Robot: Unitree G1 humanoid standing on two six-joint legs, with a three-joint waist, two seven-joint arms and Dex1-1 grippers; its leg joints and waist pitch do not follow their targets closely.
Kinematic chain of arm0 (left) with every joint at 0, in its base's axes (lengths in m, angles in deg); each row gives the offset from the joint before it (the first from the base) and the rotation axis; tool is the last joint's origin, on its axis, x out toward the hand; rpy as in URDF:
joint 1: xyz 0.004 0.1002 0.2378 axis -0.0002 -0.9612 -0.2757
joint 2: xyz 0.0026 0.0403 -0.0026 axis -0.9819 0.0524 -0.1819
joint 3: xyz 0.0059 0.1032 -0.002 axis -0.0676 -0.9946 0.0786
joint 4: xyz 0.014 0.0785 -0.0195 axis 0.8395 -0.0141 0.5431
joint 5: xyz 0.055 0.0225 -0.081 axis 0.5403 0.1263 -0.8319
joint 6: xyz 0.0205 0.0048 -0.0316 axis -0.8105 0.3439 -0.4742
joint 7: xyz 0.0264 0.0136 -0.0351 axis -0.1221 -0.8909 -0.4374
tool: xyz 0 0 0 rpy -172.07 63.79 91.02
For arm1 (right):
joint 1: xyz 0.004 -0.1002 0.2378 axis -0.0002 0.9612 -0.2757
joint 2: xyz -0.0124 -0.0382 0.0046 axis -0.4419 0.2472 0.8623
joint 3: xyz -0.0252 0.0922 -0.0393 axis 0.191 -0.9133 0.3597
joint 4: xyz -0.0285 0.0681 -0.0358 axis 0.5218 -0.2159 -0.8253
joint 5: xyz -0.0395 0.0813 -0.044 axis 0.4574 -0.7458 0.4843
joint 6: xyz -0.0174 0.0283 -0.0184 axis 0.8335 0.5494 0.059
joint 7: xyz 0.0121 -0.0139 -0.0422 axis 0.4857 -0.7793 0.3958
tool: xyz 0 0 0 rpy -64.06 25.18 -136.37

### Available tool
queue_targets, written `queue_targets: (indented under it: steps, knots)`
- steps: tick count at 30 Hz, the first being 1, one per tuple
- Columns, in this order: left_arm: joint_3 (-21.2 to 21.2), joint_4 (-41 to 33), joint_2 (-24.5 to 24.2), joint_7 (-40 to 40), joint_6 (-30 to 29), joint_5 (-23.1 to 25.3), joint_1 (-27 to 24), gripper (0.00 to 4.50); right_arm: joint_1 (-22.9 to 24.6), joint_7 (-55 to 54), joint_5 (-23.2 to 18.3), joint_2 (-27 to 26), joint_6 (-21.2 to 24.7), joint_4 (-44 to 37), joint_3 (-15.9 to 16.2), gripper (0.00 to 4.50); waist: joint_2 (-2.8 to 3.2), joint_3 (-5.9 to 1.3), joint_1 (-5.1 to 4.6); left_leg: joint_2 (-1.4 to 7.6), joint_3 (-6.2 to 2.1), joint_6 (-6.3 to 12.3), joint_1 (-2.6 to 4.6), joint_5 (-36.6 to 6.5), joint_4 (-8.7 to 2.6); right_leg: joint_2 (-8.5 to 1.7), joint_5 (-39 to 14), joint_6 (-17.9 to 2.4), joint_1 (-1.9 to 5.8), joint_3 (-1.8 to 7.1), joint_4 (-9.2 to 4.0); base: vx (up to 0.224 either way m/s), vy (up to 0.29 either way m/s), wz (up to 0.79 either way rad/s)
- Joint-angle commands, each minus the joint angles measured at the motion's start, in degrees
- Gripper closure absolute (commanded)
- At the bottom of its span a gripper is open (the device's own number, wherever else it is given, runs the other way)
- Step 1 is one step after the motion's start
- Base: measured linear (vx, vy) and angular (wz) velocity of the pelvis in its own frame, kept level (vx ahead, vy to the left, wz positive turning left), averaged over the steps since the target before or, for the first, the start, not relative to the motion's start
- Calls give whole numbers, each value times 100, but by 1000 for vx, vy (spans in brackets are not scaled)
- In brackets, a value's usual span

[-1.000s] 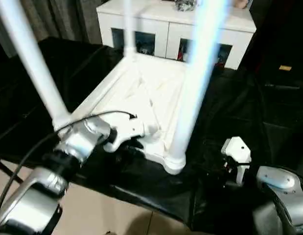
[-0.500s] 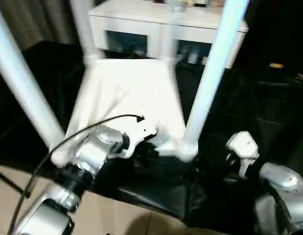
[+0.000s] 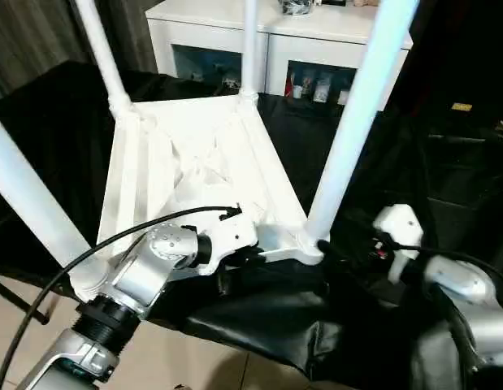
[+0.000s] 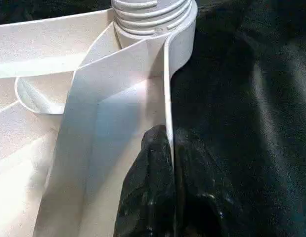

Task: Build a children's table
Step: Rotate leg to tighten

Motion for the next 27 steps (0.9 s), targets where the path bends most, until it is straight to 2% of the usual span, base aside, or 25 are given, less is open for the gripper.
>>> queue_targets:
  steps: [1,2,3,5,9,12,14,22,27]
  knots:
    - [-44,-29,9,-121,221,-98,-84,450,-112,138,29,15,34,117,109,14,-118,-308,33,93,-1,333,-8,-1555,-412,-186,-1477,-1142,251,157,-443,0,0,0]
    - [-60,-21,5,-155,260,-115,-74,450,-195,266,85,33,35,182,226,14,-108,-311,39,94,5,333,-1,-1546,-408,-188,-1482,-1136,249,160,-449,0,0,0]
    - [-92,-11,-2,-187,294,-111,-55,450,-266,413,144,58,25,243,354,14,-132,-312,45,96,6,339,1,-1524,-403,-194,-1482,-1142,247,160,-442,0,0,0]
    - [-110,1,3,-206,299,-100,-35,450,-342,531,189,79,59,336,468,14,-126,-316,56,101,12,355,5,-1421,-391,-198,-1341,-1173,248,168,-426,0,0,0]
    - [-118,25,-3,-269,316,-67,17,450,-545,609,255,51,70,588,575,14,-161,-321,89,95,26,400,2,-1260,-376,-197,-1176,-1232,254,169,-403,0,0,0]
    - [-93,70,1,-275,338,-58,48,450,-643,599,231,12,89,701,560,14,-150,-323,121,93,30,403,5,-1182,-371,-198,-1075,-1248,262,173,-385,0,0,0]
    - [-90,101,-8,-290,359,-44,58,450,-686,615,201,0,79,748,548,29,-166,-325,128,89,33,405,6,-1183,-369,-192,-1061,-1245,264,170,-381,0,0,0]
    - [-80,167,-46,-366,363,-20,73,450,-701,750,137,13,20,823,539,87,-152,-329,132,91,29,369,9,-1231,-369,-194,-1124,-1229,268,173,-386,0,0,0]
    - [-92,184,-83,-402,363,-9,59,450,-646,824,152,13,18,812,586,143,-148,-335,137,90,28,383,10,-1190,-365,-191,-1001,-1280,275,169,-371,0,0,0]
